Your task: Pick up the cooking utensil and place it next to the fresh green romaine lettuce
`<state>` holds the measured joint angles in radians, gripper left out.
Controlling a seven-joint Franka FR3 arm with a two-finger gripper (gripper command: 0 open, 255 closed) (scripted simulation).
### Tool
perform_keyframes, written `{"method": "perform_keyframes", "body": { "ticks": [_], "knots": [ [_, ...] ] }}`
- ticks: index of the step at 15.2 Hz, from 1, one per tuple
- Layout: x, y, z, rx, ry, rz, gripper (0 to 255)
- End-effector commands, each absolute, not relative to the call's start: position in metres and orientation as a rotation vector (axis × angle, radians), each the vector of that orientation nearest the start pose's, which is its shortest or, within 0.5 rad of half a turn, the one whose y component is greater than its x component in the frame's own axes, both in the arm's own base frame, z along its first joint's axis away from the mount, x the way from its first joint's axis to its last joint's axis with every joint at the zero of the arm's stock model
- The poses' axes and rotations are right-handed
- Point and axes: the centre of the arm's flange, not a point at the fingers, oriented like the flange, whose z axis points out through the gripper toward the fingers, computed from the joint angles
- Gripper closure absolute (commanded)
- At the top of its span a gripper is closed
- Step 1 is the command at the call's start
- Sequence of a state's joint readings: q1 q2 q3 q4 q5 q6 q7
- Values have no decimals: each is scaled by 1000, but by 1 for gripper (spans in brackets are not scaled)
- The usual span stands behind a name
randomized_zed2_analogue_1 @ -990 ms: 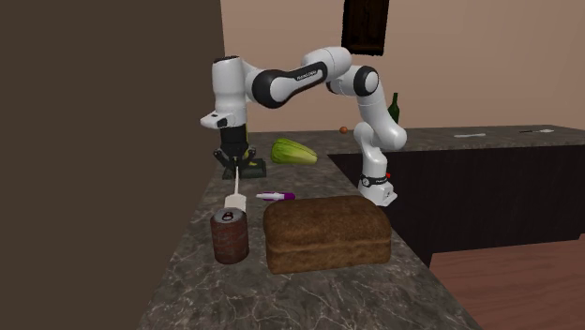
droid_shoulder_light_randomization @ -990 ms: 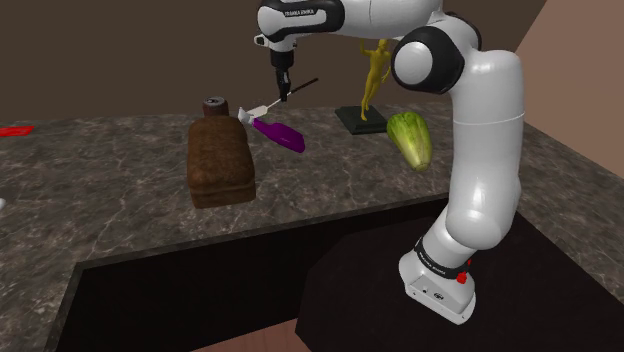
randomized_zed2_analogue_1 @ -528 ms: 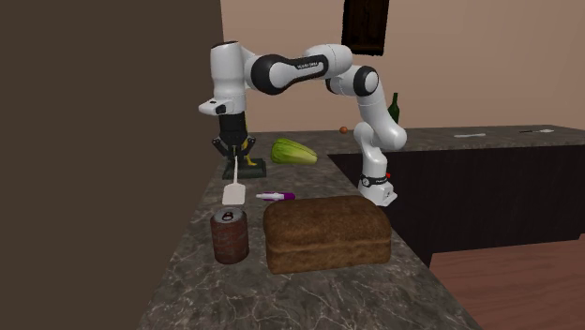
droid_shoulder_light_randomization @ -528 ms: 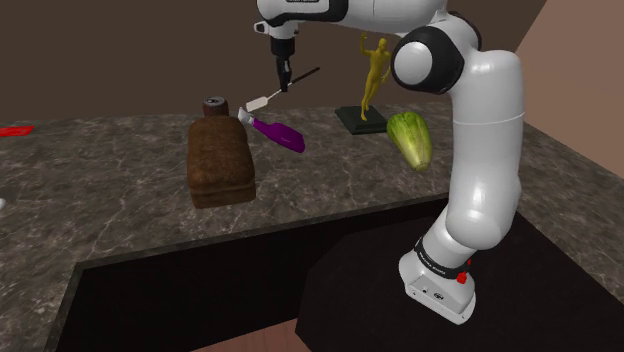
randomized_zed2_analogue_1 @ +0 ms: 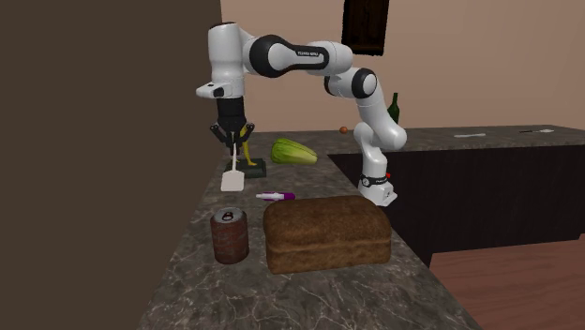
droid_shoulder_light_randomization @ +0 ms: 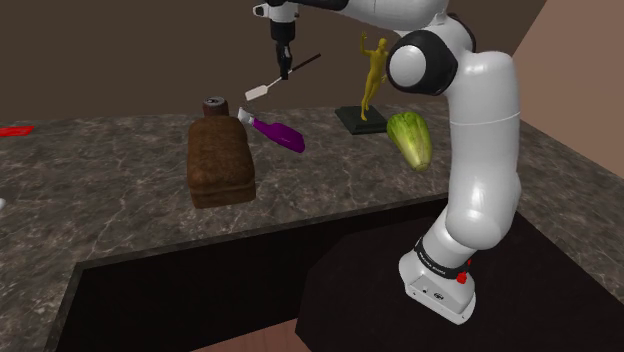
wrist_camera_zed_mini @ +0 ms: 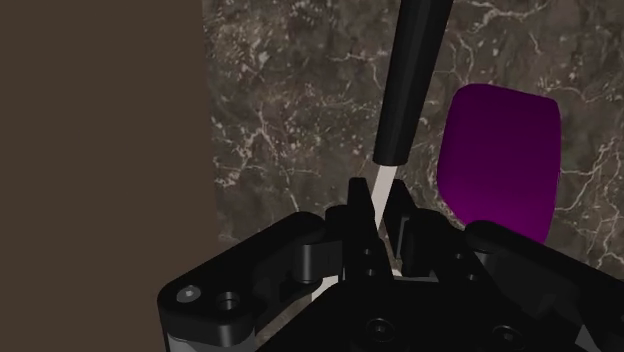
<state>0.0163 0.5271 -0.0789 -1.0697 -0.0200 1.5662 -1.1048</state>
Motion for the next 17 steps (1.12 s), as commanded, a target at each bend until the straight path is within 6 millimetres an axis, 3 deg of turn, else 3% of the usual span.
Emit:
{"method": "perform_keyframes", "body": {
  "ticks": [1,2,17],
  "knots": [
    [699,-30,539,-2745,-1594,91,255],
    [699,-30,542,-2745,-1594,91,255],
    [561,-172,542,-2745,-1594,91,255]
  ]
}}
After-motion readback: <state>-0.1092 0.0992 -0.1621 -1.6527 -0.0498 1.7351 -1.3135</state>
